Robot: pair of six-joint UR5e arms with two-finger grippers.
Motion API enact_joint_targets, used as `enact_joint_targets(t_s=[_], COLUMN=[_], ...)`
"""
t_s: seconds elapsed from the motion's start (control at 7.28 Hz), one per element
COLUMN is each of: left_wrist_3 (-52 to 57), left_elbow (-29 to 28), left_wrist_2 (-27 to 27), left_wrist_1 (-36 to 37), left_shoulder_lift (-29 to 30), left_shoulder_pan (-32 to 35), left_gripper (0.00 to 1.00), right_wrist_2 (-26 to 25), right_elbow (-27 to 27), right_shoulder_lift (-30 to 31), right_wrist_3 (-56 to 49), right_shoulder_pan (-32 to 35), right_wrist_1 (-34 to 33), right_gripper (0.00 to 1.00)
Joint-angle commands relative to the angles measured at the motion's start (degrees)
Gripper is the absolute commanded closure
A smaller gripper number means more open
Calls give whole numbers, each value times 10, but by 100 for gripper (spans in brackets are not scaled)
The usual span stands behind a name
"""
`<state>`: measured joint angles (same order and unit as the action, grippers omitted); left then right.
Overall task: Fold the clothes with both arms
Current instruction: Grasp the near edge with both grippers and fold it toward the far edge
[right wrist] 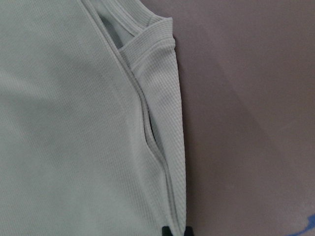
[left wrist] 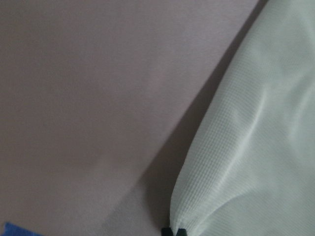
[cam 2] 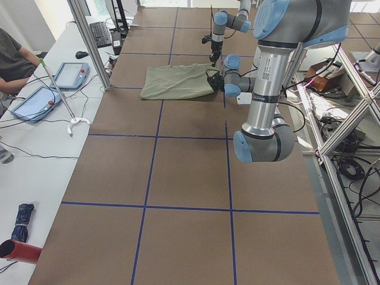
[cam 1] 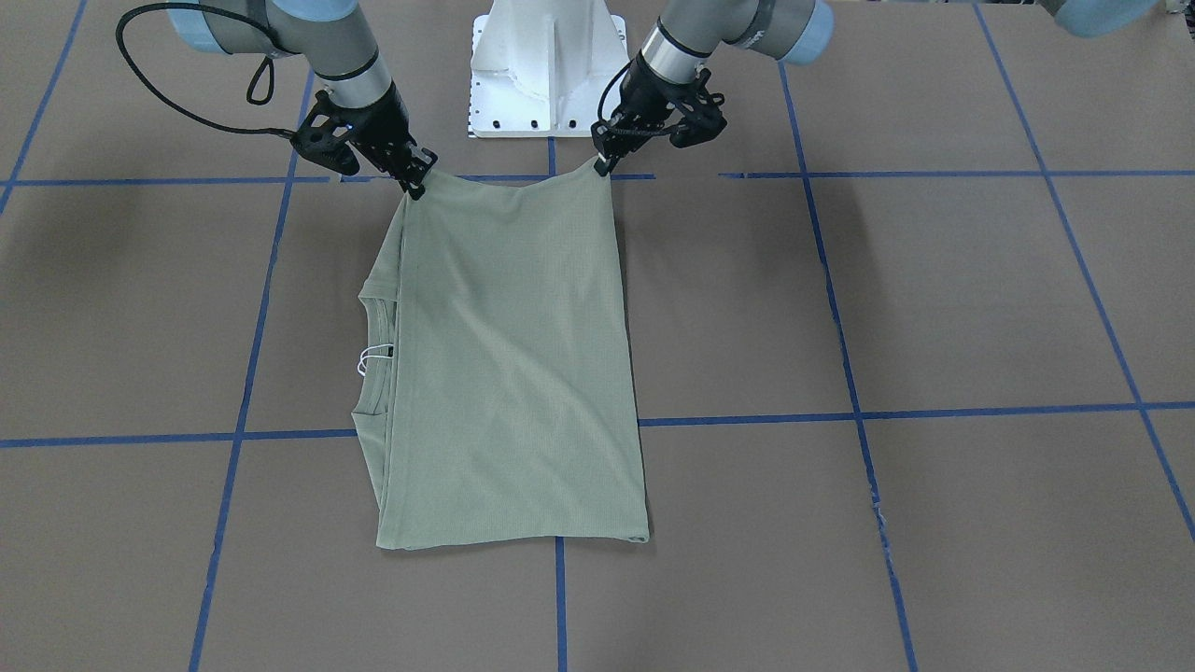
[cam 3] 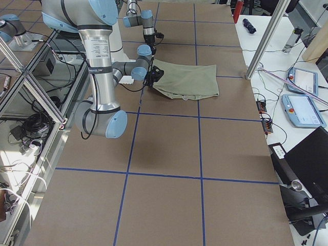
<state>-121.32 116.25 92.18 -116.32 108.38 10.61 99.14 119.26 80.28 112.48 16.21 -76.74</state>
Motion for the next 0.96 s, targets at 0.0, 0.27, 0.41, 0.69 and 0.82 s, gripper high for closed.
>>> enact_joint_targets(t_s=[0.0,0.27,0.41,0.69,0.82], left_wrist_3=[-52,-55,-46,15,37], left_elbow=[83,120,116,97,68], left_wrist_2=[-2,1,3,10,13], left_wrist_1=[65,71,71,72,72], left_shoulder_lift=[-6,6,17,41,56], left_shoulder_pan=[-31,-25,10,88,123], left_gripper=[100,100,100,100,100], right_wrist_2=[1,0,2,9,17], right_elbow=[82,138,136,100,59], right_shoulder_lift=[46,61,54,9,-32], right_wrist_3=[28,54,53,42,19], right_shoulder_pan=[-22,-8,13,78,115], right_wrist_1=[0,0,-1,-2,-3], right_gripper=[100,100,100,100,100])
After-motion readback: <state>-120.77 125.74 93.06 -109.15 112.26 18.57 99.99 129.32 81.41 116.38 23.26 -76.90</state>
